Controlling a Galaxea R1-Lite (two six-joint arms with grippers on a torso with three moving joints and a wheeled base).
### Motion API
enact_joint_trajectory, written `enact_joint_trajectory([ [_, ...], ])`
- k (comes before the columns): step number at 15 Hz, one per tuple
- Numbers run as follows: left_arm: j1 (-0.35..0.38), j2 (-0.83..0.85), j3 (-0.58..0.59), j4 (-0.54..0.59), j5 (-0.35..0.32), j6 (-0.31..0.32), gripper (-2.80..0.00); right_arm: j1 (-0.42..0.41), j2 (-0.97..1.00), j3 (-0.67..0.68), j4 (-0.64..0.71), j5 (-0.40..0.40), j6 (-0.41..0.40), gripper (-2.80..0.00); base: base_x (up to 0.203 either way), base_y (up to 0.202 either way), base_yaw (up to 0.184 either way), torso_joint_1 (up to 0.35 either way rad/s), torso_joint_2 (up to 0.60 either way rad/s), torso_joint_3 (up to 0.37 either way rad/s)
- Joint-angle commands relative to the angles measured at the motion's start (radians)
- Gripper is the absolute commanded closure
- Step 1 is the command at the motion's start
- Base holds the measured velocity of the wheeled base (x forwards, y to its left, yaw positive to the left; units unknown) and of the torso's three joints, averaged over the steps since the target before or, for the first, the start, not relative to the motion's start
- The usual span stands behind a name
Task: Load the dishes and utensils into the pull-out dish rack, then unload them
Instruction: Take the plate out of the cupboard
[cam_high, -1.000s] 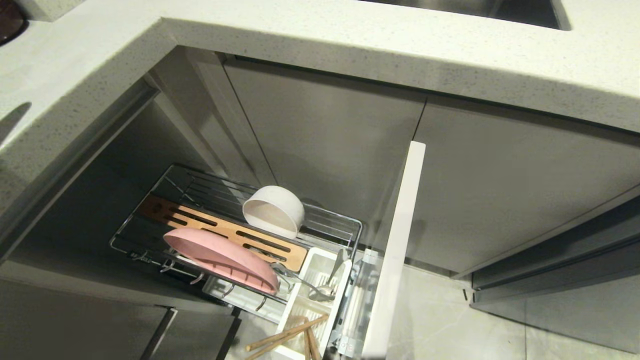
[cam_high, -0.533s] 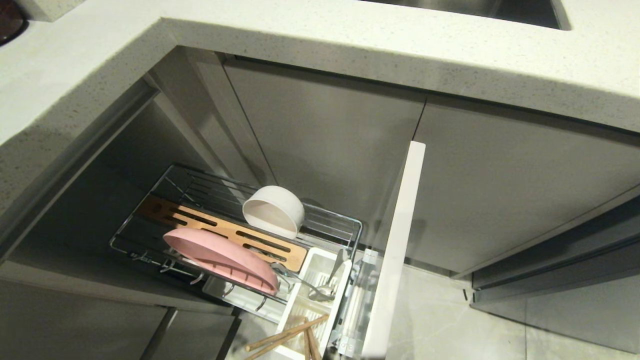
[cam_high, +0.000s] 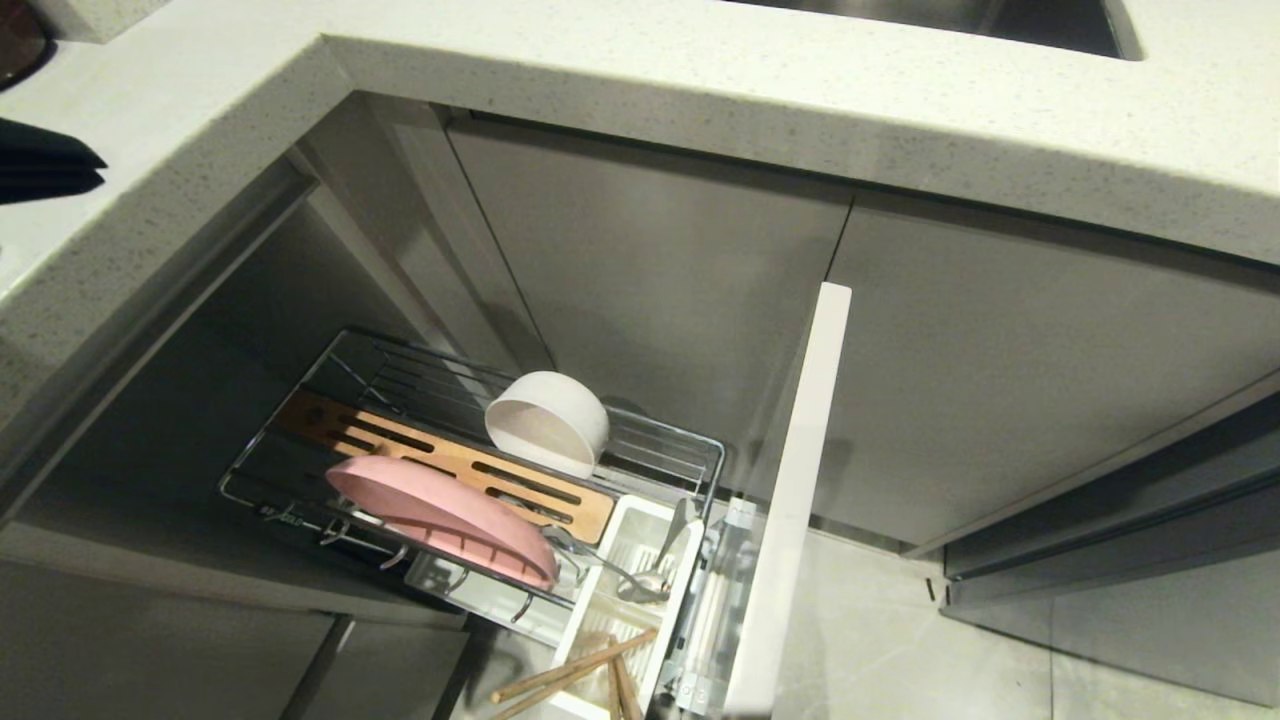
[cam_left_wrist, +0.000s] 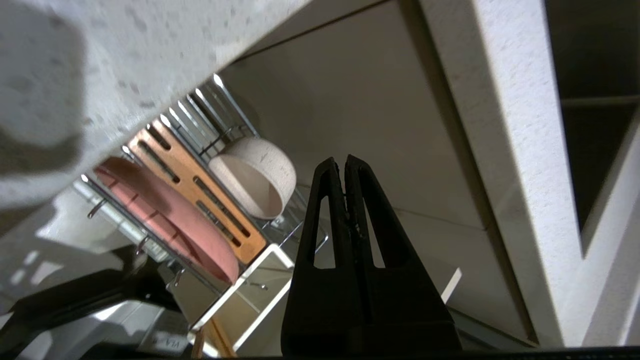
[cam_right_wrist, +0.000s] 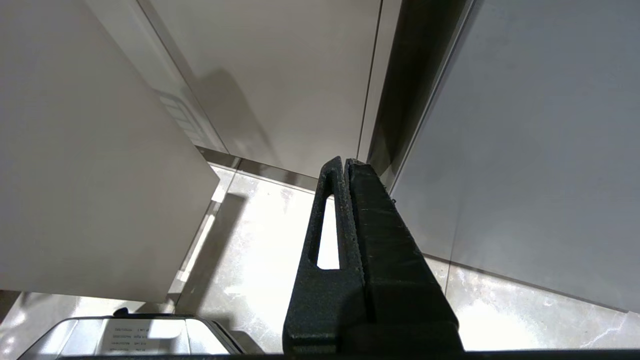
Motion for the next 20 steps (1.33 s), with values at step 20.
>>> enact_joint_trajectory([
  [20, -0.16, 0.113, 0.148, 0.4, -0.023, -0.323, 0.0, 0.0, 0.001, 0.026, -0.001, 0.0, 0.0, 0.0, 0.0, 0.0, 0.0, 0.0, 0.0, 0.0],
])
